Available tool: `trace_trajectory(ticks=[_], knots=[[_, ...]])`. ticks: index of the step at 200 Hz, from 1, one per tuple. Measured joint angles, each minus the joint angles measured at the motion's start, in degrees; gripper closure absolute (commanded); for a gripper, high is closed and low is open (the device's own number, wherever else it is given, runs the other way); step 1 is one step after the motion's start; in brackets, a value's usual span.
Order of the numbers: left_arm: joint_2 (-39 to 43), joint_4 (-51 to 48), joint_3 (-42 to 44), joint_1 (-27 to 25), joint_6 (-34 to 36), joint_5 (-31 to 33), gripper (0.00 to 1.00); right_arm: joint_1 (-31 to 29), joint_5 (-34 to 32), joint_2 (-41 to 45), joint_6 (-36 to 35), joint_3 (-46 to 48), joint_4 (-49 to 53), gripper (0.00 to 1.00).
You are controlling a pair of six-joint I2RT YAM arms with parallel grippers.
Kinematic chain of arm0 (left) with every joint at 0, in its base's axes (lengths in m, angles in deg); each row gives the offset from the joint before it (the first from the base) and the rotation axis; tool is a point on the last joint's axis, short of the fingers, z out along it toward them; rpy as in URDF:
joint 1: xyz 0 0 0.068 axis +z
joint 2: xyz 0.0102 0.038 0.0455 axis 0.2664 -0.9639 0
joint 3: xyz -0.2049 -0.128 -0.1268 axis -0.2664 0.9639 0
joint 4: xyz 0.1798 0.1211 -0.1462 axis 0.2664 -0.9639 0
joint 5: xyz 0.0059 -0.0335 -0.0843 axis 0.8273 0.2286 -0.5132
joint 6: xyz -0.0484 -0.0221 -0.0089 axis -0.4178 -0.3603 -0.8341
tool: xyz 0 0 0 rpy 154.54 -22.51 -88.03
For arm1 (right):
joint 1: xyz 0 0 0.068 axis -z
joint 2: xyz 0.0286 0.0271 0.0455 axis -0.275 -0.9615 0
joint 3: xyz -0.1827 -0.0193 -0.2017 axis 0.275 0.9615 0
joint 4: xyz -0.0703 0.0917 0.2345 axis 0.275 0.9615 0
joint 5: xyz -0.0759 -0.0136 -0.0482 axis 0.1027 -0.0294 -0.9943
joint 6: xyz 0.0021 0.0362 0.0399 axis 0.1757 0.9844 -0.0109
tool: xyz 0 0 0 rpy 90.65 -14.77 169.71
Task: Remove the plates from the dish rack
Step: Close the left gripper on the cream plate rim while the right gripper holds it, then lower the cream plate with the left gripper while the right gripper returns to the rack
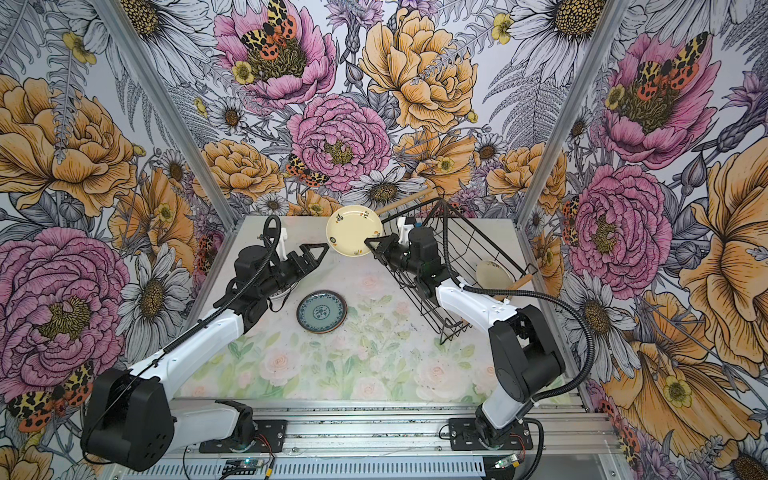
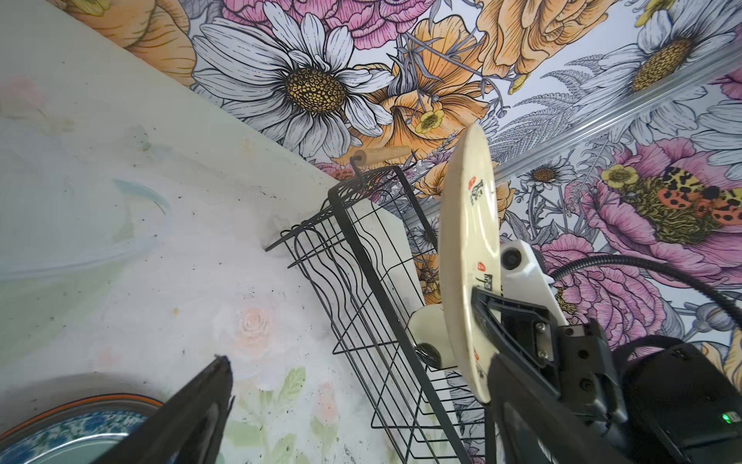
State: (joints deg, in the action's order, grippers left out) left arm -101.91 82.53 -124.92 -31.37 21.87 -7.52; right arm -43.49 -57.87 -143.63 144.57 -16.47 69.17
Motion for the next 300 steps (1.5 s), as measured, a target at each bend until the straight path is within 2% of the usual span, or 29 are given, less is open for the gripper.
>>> trace_trajectory(ticks=[21,37,49,78,125,201,217,251,268,300], knots=[[-1.18,2.23,0.00,0.00,-1.16,-1.29,0.06,-0.59,0.63,-1.20,0.44,-0.24,-0.04,1.00],[-1.44,3.02,-0.02,0.00,-2.05,-1.70,0.12,-0.70,1.27,-2.05,0.70,-0.31,0.04,1.00],[-1.49,3.34,-0.07,0.00,-2.47,-1.90,0.19,-0.90,1.79,-2.56,0.85,-0.52,0.04,1.00],[-2.19,4.44,-0.96,0.00,-2.99,-2.58,0.44,-1.36,2.51,-3.21,1.01,-1.75,0.02,1.00],[-4.85,5.09,-2.97,0.00,-3.93,-3.45,0.58,-2.10,3.19,-3.89,1.27,-2.27,-0.85,1.00],[-7.21,3.32,-4.70,0.15,-5.27,-4.26,0.90,-2.58,4.13,-6.54,-0.46,-3.82,-1.27,0.99],[-7.30,2.16,-5.53,0.55,-6.93,-4.11,0.92,-2.69,4.33,-6.93,-1.77,-4.04,-1.95,0.97],[-7.30,0.57,-6.75,1.05,-6.73,-4.33,0.97,-2.67,5.14,-7.82,-1.75,-5.01,-2.95,0.80],[-7.30,0.17,-6.80,1.36,-5.77,-5.97,0.98,-2.69,5.31,-8.26,-1.68,-5.77,-3.06,0.60],[-7.13,-1.05,-6.80,3.63,-5.99,-10.29,1.00,-2.67,5.81,-8.33,-3.52,-8.17,-2.80,0.39]])
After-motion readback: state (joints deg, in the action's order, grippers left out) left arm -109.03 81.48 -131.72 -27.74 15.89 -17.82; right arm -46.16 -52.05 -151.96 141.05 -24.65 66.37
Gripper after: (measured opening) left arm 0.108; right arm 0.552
